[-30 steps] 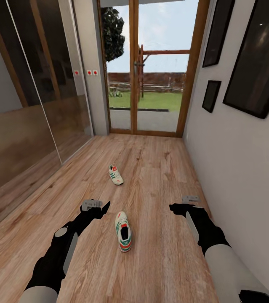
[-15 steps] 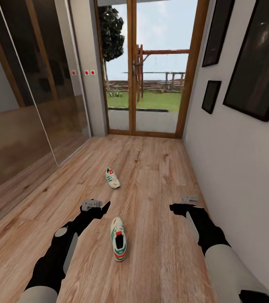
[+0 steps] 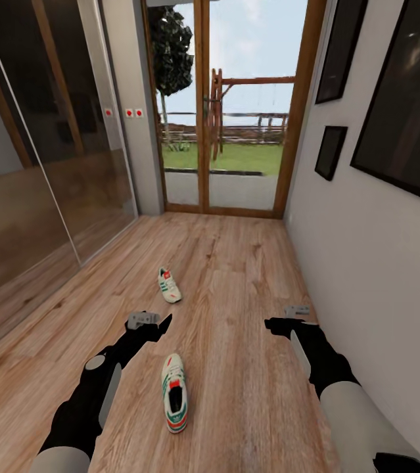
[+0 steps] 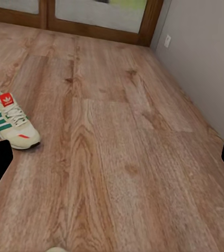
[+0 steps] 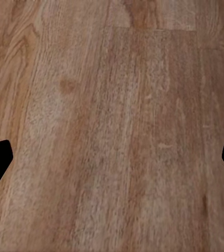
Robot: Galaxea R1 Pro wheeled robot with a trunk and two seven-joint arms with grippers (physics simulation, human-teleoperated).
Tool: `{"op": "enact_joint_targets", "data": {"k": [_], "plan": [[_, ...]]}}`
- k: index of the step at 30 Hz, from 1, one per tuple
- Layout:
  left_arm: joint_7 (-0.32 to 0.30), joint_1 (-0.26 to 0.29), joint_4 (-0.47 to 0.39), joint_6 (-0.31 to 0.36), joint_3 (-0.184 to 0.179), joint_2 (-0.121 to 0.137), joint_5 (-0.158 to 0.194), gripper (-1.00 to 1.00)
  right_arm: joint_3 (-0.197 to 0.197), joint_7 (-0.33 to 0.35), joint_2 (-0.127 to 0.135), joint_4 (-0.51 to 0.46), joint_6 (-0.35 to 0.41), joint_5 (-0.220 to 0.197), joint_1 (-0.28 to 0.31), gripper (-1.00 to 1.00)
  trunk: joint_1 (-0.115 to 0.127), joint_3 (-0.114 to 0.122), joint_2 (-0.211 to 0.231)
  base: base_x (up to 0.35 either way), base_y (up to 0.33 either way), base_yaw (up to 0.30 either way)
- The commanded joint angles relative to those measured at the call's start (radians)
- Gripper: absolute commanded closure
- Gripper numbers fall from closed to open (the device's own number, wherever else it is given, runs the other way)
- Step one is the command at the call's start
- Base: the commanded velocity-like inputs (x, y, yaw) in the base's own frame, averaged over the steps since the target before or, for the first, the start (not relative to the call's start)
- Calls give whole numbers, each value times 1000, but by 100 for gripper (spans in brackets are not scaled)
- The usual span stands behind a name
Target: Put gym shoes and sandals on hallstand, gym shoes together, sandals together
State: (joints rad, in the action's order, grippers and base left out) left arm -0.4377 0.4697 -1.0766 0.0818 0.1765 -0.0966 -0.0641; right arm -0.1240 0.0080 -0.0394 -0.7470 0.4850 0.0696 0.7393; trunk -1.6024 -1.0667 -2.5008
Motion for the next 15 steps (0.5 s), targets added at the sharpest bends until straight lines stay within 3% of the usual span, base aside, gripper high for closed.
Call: {"op": "enact_joint_targets", "data": {"k": [1,15], "plan": [[-9,1,-2,6,5,-2,-7,-100,-3,1,-1,-2,5,7,0,-100,0,-1,0,45,-25,0],[-9,0,-2,6,4,-2,-8,-100,-3,1,-1,-2,5,7,1,-100,0,-1,0,44,-70,0]]}}
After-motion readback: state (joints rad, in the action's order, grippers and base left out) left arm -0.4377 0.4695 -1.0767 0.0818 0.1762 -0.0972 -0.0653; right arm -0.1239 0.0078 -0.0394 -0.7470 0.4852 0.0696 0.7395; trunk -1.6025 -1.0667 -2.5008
